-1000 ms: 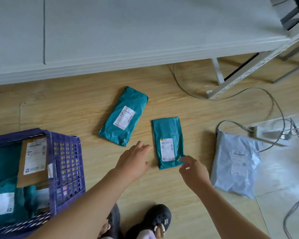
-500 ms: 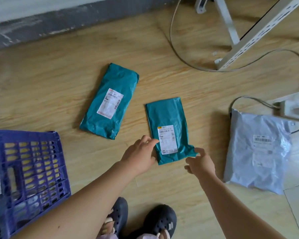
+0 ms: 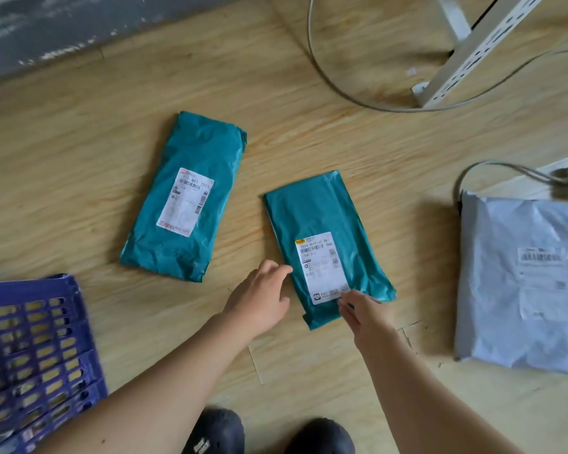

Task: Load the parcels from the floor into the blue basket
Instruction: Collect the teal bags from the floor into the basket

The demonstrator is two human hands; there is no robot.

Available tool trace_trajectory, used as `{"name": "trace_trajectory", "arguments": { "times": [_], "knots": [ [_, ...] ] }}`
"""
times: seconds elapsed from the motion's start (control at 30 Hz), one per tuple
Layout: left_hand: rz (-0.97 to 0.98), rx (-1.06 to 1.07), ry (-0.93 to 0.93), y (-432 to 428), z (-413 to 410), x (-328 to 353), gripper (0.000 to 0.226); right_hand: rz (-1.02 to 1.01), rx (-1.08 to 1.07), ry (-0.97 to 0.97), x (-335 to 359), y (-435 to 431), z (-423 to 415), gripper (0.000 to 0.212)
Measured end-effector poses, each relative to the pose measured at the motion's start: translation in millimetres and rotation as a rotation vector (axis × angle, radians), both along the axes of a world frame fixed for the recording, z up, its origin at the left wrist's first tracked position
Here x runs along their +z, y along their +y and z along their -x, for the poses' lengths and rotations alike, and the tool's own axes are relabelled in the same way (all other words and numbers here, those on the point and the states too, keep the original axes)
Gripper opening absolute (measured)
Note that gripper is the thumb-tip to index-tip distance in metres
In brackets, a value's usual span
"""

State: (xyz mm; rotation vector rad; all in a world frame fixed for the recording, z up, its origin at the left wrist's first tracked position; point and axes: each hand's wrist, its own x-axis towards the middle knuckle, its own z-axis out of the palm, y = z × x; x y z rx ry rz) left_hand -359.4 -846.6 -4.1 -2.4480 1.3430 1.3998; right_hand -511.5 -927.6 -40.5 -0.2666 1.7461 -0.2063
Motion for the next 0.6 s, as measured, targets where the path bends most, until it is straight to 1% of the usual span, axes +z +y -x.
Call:
{"name": "trace_trajectory", "arguments": {
  "times": [0.07,0.13,0.17,0.23,0.27,0.3,0.4,0.43,0.5,0.6],
  "knots": [
    [-0.003,0.009,0.013,5.2,-0.1,22.0,0.051,0.07,0.034,0.058,25.4,-5.2,2.2,0.033],
    [0.006,0.008,0.021,9.1,0.1,51.0,0.052,0.131,0.042,0.112,62.6,-12.7,3.5,0.027],
    [0.013,0.012,0.023,10.0,-0.4,68.2,0.052,0.16,0.054,0.126,84.3,-16.6,2.2,0.03],
    [0.03,0.024,0.022,10.5,-2.5,104.9,0.051,0.183,0.104,0.119,128.2,-24.0,-0.5,0.057],
    [0.037,0.028,0.02,10.6,-4.8,123.8,0.05,0.182,0.154,0.121,150.4,-26.6,-2.3,0.062],
    [0.048,0.033,0.014,10.4,-7.6,144.2,0.05,0.18,0.227,0.121,172.6,-29.0,-4.7,0.057],
    [0.087,0.033,-0.01,11.3,-19.0,204.8,0.051,0.17,0.483,0.102,240.2,-30.9,-14.5,0.026],
    [0.096,0.027,-0.019,12.1,-23.2,226.0,0.052,0.179,0.558,0.104,263.5,-30.0,-18.5,0.021],
    [0.124,0.011,-0.043,14.8,-30.9,270.8,0.052,0.204,0.691,0.111,309.0,-26.9,-24.8,0.022],
    [0.175,0.012,-0.071,21.1,-40.9,337.0,0.054,0.249,0.829,0.125,378.4,-20.2,-33.4,0.021]
  ]
}}
